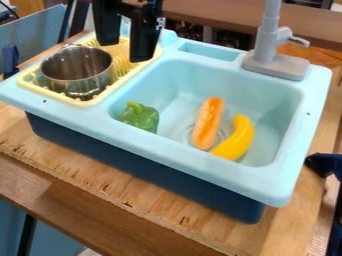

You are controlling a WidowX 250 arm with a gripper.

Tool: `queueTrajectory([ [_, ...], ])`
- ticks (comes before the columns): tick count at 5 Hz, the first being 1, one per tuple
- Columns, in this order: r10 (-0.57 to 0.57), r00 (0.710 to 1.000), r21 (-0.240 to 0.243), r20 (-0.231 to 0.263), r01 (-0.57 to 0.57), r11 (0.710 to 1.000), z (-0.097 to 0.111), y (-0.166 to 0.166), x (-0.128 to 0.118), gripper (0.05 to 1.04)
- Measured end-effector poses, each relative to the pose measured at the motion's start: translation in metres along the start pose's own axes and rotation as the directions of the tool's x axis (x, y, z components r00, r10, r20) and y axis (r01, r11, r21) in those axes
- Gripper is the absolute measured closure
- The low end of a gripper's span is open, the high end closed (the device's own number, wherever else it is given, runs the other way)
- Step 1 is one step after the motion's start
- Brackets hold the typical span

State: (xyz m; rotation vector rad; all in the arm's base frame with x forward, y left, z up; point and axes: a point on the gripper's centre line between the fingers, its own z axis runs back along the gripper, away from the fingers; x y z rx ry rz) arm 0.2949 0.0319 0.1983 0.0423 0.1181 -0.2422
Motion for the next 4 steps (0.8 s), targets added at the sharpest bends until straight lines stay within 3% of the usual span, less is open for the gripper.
queueTrajectory([
  [1, 0.009, 1.000, -0.014, -0.015, -0.009, 1.000, -0.011, -0.001, 0.003, 0.083],
  [2, 0.109, 0.978, -0.024, 0.178, -0.106, 0.994, -0.027, -0.019, 0.025, 0.083],
  [3, 0.231, 0.915, 0.039, 0.331, -0.258, 0.965, -0.010, -0.029, 0.035, 0.083],
  [4, 0.241, 0.875, 0.018, 0.420, -0.273, 0.962, -0.004, -0.033, 0.050, 0.083],
])
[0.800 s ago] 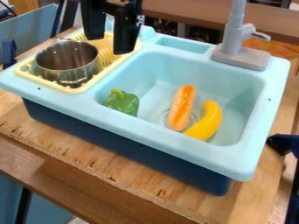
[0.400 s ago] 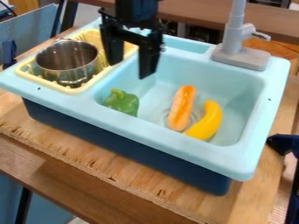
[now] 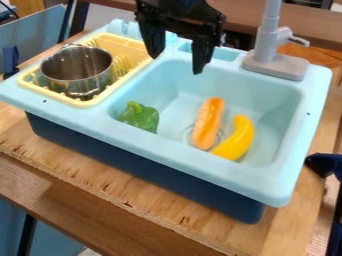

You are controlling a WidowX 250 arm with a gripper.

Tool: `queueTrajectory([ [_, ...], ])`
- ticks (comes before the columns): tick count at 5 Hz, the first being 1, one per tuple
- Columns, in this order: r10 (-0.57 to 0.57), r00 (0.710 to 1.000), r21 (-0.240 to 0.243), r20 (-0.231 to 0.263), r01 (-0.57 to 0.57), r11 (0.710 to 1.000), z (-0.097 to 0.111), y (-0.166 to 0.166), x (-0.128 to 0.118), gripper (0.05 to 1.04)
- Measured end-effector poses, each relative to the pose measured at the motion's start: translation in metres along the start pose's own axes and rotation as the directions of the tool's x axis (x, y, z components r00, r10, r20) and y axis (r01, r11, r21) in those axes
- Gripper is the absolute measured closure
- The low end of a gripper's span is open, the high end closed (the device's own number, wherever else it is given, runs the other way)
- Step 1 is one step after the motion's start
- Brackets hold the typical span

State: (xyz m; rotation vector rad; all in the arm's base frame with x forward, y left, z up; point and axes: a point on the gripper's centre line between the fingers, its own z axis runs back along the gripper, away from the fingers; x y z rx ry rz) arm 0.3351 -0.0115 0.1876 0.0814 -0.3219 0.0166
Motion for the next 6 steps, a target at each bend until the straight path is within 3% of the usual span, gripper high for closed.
queueTrajectory([
  [1, 0.030, 1.000, -0.031, 0.005, -0.029, 0.999, -0.023, -0.005, 0.008, 0.083],
  [2, 0.101, 0.993, -0.064, -0.060, -0.105, 0.992, -0.049, 0.008, 0.007, 0.083],
  [3, 0.140, 0.984, -0.164, -0.115, -0.157, 0.974, -0.069, 0.004, 0.005, 0.083],
  [5, 0.195, 0.973, -0.224, -0.123, -0.218, 0.950, -0.087, -0.007, 0.005, 0.083],
  [6, 0.174, 0.974, -0.230, -0.146, -0.204, 0.952, -0.097, -0.014, 0.002, 0.083],
])
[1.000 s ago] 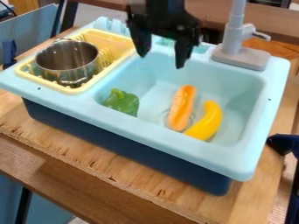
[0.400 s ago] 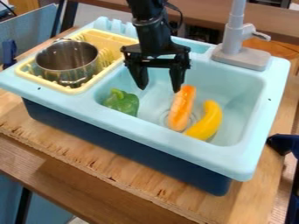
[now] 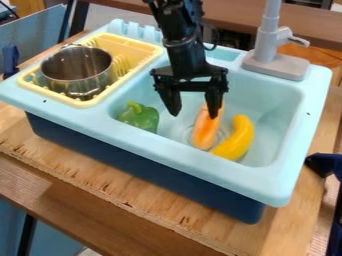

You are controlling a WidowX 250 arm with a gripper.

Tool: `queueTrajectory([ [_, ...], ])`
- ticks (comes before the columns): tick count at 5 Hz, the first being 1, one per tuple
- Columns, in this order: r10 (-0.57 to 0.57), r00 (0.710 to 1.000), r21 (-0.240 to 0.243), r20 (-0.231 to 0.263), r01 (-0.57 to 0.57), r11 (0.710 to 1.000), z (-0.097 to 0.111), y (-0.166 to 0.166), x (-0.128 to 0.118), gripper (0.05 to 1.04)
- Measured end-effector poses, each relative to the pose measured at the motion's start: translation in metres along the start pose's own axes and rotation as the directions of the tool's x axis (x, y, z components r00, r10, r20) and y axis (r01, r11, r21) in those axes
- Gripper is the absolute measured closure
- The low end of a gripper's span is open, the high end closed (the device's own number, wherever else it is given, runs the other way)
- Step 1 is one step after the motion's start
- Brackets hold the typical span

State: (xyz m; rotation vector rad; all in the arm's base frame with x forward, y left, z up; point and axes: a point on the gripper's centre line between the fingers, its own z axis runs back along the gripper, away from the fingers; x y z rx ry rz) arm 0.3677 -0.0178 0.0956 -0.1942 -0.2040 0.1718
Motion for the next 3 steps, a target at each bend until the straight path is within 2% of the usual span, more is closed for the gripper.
queueTrajectory([
  [1, -0.005, 0.999, -0.001, -0.043, 0.005, 1.000, -0.0176, -0.0023, -0.0038, 0.082],
  [2, 0.002, 0.999, -0.001, -0.044, -0.002, 1.000, -0.0198, -0.0056, -0.0017, 0.141],
  [3, 0.022, 0.999, 0.013, -0.025, -0.022, 1.000, -0.0210, -0.0047, 0.0008, 0.424],
])
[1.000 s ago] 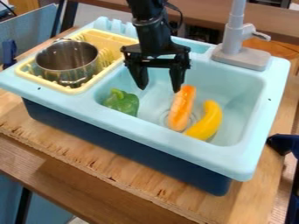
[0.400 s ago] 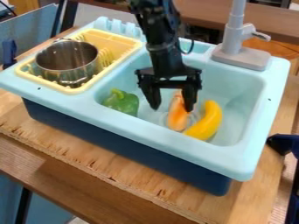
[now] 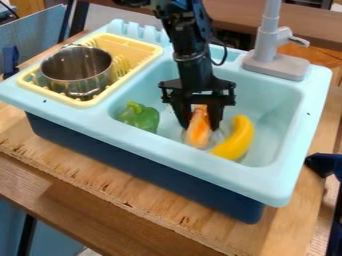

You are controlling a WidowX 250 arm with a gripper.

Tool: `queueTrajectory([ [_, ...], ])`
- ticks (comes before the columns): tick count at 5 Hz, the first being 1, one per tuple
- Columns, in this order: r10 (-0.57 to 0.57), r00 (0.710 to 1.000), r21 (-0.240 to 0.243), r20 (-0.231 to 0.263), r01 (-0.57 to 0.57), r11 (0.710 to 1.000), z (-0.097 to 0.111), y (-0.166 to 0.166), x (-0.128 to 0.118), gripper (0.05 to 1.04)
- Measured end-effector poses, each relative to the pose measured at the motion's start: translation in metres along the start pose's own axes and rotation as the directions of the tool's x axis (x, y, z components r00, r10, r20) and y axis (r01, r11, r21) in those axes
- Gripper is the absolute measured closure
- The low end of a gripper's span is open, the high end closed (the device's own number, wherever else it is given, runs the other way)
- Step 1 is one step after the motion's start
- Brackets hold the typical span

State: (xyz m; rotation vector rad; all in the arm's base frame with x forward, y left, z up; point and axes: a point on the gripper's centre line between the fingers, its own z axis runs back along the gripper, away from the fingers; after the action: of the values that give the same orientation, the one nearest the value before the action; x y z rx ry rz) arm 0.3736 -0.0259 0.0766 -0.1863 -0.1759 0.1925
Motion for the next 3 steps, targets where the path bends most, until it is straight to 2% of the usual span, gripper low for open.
queueTrajectory([
  [1, -0.001, 1.000, -0.012, 0.002, 0.001, 1.000, 0.000, -0.001, -0.003, 0.483],
  [2, 0.001, 0.999, -0.062, 0.050, 0.002, 0.998, 0.022, -0.002, -0.004, 0.484],
  [3, 0.019, 0.986, -0.109, 0.167, -0.001, 0.994, 0.059, 0.006, 0.001, 0.484],
])
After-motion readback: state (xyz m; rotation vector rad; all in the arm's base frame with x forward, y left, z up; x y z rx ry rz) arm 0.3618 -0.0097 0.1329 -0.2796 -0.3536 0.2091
